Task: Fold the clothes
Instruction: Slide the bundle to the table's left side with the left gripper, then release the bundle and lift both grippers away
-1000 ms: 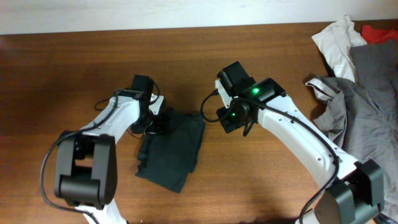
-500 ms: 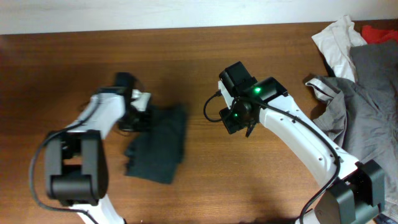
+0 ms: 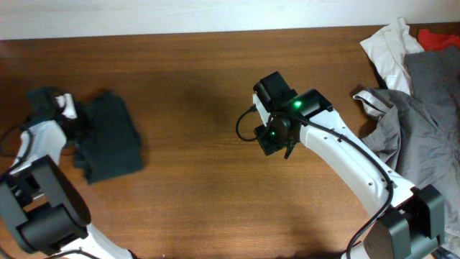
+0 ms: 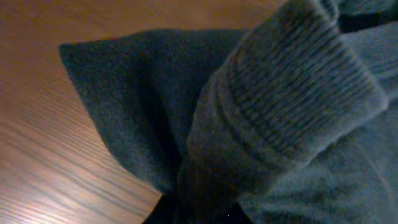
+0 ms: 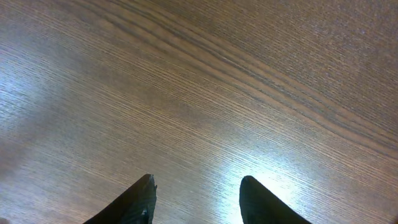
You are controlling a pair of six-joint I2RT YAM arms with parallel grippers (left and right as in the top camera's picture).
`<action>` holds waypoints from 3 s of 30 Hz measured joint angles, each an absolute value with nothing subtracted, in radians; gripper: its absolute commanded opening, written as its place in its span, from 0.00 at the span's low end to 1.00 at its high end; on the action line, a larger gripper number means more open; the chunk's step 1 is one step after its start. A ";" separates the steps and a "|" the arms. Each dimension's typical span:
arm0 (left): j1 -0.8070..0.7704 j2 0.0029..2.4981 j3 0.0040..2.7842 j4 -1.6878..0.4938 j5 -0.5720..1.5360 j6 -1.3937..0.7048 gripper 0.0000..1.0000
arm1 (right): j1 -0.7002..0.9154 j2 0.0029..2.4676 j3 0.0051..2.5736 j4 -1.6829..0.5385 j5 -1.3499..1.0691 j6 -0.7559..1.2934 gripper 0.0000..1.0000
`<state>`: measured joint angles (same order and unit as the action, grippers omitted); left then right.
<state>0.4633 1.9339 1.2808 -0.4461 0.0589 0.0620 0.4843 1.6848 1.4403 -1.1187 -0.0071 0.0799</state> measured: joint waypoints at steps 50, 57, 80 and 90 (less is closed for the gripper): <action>0.347 1.921 1.264 -0.810 -0.068 -0.024 0.99 | 0.484 1.685 1.441 -1.129 -0.007 0.105 0.48; 0.364 1.921 1.266 -0.824 0.020 -0.027 0.99 | 0.484 1.685 1.441 -1.129 -0.007 0.104 0.49; -0.023 1.629 1.361 -1.121 0.154 -0.027 0.99 | 0.194 1.685 1.448 -1.071 -0.209 0.161 0.99; -0.013 1.616 1.520 -1.438 0.153 -0.023 0.99 | 0.026 1.581 1.456 -1.335 -0.212 0.109 0.99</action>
